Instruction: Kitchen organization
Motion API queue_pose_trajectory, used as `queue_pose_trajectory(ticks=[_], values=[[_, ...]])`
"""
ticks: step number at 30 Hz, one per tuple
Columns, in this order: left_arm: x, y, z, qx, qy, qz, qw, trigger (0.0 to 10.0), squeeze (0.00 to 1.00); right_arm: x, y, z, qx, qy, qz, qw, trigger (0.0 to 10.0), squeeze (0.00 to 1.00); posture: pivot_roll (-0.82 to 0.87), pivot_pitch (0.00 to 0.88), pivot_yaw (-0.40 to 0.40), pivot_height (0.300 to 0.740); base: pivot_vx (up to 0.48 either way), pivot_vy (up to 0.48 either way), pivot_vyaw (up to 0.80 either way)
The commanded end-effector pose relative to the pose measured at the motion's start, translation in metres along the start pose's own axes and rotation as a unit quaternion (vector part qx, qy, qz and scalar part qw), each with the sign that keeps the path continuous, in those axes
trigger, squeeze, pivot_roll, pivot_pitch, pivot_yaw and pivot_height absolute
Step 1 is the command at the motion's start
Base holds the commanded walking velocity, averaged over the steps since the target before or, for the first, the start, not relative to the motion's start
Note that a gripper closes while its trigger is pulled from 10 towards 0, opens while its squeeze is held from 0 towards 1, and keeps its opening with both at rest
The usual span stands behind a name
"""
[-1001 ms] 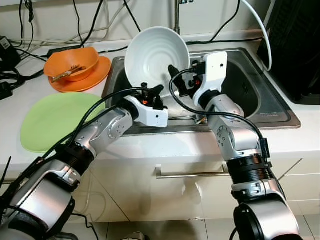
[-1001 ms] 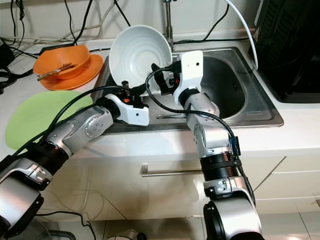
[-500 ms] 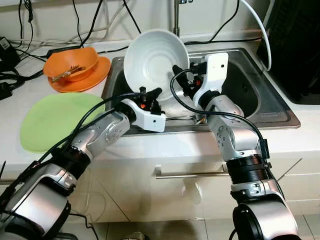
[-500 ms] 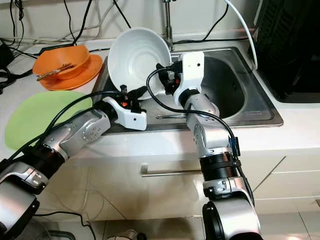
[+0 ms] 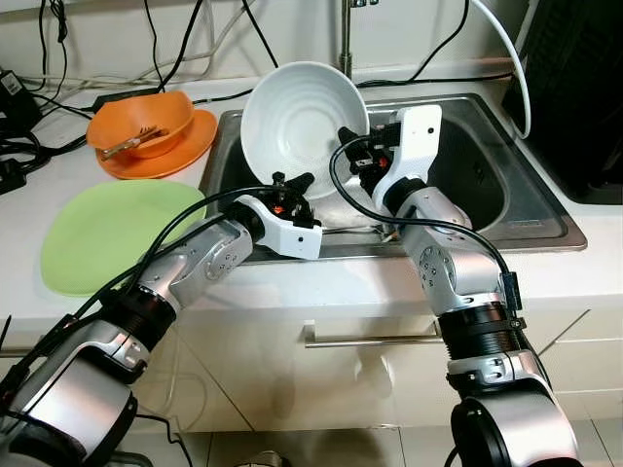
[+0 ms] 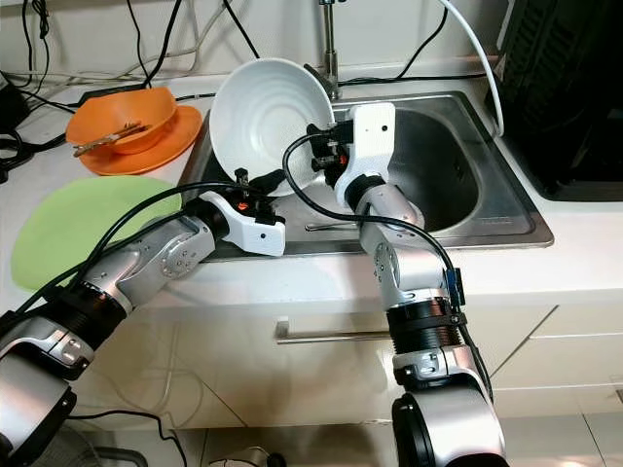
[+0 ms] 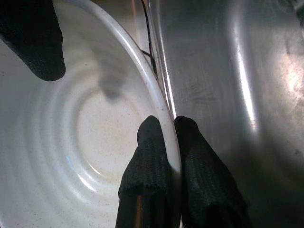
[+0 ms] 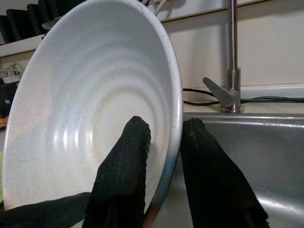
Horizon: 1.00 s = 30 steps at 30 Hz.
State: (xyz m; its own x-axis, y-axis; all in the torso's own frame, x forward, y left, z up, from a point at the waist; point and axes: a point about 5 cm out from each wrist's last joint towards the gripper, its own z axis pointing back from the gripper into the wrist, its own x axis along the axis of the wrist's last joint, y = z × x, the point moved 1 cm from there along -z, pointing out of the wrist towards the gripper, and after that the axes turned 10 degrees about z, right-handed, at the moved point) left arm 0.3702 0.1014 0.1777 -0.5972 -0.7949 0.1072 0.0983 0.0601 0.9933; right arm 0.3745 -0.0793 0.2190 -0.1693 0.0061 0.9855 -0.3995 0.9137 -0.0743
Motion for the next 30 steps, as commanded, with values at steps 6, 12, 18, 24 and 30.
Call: queue_pose_trajectory(ticks=[6,12,18,24,30], values=[[-0.006,0.019,0.003,0.044,0.005,-0.007,0.999,10.0,1.00,-0.003,-0.006,0.001,-0.016,0.013,-0.005,1.000,0.0,0.00,0.14,0.018,0.112,0.740,0.000,0.000,0.00],[-0.005,0.029,0.003,0.077,0.006,-0.024,0.997,10.0,1.00,-0.007,-0.006,0.002,-0.022,0.021,-0.008,1.000,0.0,0.00,0.14,0.021,0.112,0.740,0.000,0.000,0.00],[0.005,0.035,0.005,0.102,-0.028,-0.023,0.994,10.0,1.00,-0.011,-0.012,0.002,-0.048,0.032,-0.012,0.998,0.0,0.00,0.14,0.022,0.110,0.740,0.000,0.000,0.00],[0.021,0.033,0.007,0.103,-0.090,-0.006,0.991,10.0,0.90,-0.016,-0.019,0.002,-0.085,0.044,-0.020,0.995,0.0,0.00,0.15,0.023,0.109,0.740,0.000,0.000,0.00],[0.025,0.028,0.010,0.094,-0.103,0.007,0.990,10.0,0.00,-0.017,-0.026,0.001,-0.125,0.046,-0.031,0.991,0.0,0.00,0.15,0.022,0.109,0.740,0.000,0.000,0.00]])
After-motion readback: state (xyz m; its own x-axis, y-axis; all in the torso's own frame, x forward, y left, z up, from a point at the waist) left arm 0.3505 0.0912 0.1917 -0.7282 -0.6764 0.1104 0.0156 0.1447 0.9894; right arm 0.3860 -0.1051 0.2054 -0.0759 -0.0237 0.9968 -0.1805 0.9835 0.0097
